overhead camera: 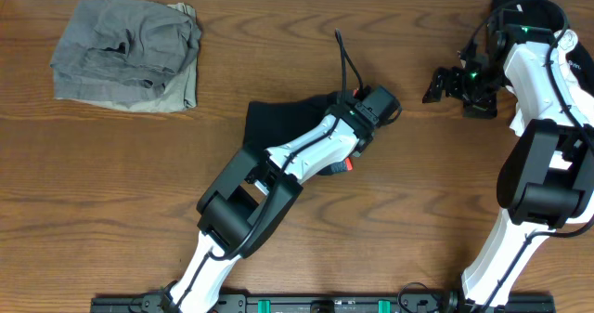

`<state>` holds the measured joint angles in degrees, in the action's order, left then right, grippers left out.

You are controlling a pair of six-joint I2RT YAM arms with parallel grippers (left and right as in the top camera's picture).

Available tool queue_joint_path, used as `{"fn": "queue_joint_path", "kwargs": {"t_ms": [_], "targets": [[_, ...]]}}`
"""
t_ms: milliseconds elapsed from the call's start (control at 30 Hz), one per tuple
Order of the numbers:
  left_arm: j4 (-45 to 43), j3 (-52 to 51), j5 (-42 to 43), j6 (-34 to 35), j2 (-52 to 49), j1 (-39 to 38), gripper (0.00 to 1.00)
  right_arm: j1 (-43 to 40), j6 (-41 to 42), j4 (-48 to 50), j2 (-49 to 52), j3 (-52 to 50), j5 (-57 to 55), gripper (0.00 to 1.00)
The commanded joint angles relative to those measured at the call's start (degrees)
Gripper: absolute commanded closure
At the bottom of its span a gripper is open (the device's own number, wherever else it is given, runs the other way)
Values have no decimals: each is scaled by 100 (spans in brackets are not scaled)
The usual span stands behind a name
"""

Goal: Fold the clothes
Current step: 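Grasp the folded black pants bundle with the left gripper and lift it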

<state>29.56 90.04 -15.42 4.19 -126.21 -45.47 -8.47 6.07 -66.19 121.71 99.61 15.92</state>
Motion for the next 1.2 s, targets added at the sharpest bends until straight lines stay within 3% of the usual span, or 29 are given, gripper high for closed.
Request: {"fn": "queue_joint_path", "kwargs": {"t_ms": [0,233,467,667,867,1033,1167], "targets": [[264,144,-186,-120,195,238,94,-9,-103,2,-162,87,59,2],[1019,708,-181,-122,1213,1143,94,9,-98,50,-162,87,63,2],[962,787,-175,-365,2304,2186,94,31,-98,87,-162,87,63,2],[857,787,-181,-1029,2820,2903,94,31,-98,105,-162,87,66,2],[166,787,-181,-2138,2896,3635,94,31,-98,105,-162,87,105,3],[-938,787,-181,-3440,2881,4210,94,31,-98,105,-162,87,105,3],[-2026,787,-177,-4089,2876,4651,94,68,-98,105,-162,87,103,3]]}}
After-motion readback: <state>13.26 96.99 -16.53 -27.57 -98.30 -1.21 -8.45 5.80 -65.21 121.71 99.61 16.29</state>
